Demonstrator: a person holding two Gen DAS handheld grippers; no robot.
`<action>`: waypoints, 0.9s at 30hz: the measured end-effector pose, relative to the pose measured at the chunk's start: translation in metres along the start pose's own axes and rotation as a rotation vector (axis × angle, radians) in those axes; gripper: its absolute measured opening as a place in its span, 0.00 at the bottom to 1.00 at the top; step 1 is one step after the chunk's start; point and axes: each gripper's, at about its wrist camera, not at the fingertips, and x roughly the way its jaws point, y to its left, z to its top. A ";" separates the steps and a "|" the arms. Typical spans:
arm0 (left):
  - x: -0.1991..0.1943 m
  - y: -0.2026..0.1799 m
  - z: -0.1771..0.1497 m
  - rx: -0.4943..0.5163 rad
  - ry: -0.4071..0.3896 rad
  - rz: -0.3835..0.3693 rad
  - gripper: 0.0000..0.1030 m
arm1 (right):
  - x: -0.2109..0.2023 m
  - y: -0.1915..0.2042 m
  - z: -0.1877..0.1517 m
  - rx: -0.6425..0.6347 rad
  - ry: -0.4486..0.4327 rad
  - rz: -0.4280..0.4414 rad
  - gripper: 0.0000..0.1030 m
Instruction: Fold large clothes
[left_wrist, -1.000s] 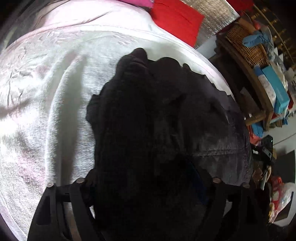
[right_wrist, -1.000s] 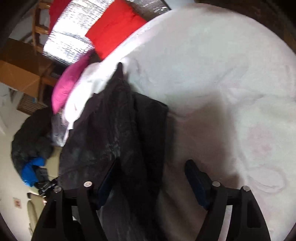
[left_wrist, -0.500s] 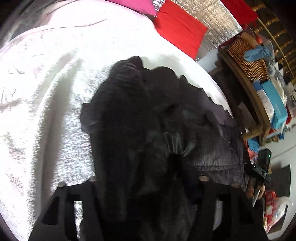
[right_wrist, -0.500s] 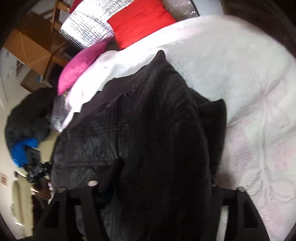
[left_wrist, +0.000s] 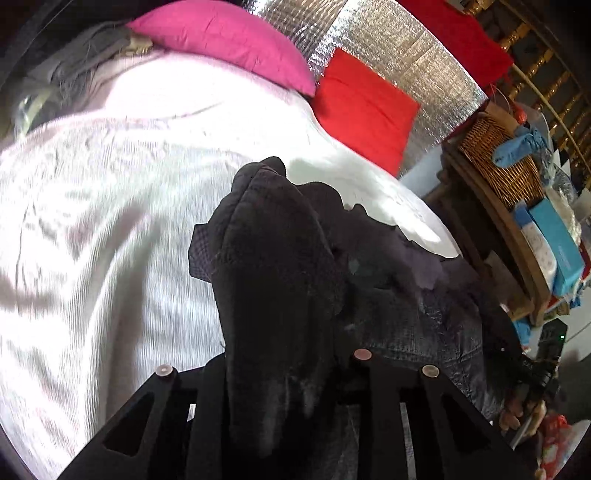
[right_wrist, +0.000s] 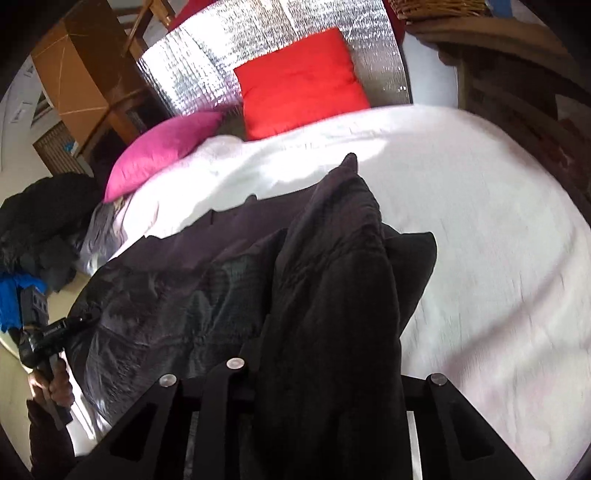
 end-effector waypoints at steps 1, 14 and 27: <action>0.004 -0.002 0.005 -0.005 -0.007 0.003 0.24 | 0.004 0.000 0.006 0.006 -0.007 0.001 0.27; 0.057 0.013 0.032 -0.026 0.044 0.199 0.60 | 0.058 -0.046 0.025 0.158 0.036 0.032 0.38; -0.012 0.014 -0.013 0.086 -0.020 0.287 0.67 | 0.013 -0.057 0.000 0.215 0.006 0.012 0.61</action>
